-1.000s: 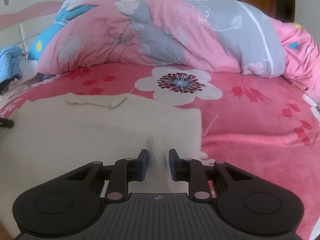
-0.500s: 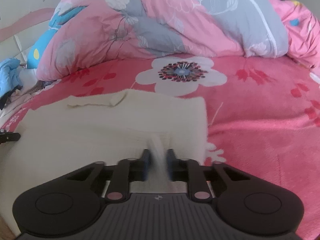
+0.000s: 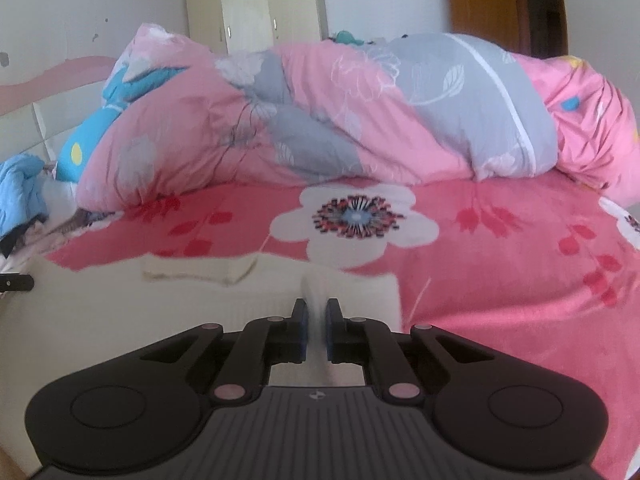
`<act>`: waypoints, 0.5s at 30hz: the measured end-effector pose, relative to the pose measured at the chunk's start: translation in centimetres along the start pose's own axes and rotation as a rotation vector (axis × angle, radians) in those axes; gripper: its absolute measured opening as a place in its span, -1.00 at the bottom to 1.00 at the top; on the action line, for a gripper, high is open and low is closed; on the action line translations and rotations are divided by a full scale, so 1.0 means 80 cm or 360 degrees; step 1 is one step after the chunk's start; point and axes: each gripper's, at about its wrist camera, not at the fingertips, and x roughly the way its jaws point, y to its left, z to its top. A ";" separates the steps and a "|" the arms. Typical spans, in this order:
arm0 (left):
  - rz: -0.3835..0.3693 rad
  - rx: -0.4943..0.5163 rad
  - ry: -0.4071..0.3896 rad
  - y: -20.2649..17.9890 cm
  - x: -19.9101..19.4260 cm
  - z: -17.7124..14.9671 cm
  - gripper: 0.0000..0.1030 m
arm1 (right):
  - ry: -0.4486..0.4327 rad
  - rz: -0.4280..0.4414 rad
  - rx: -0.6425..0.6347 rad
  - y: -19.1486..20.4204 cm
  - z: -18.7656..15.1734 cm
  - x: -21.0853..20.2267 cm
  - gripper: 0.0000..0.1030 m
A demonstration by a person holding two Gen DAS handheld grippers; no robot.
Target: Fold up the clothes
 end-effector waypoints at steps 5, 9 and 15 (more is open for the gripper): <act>0.0006 0.0032 0.0010 0.007 0.034 0.024 -0.88 | -0.0029 -0.0001 -0.0001 -0.005 0.021 0.025 -0.84; 0.0036 0.0077 0.0006 0.009 0.059 0.035 -0.88 | -0.0044 -0.0009 -0.0014 -0.009 0.039 0.050 -0.84; 0.0075 0.0020 0.0085 0.024 0.097 0.023 -0.88 | 0.0036 -0.0022 -0.0042 -0.014 0.044 0.106 -0.84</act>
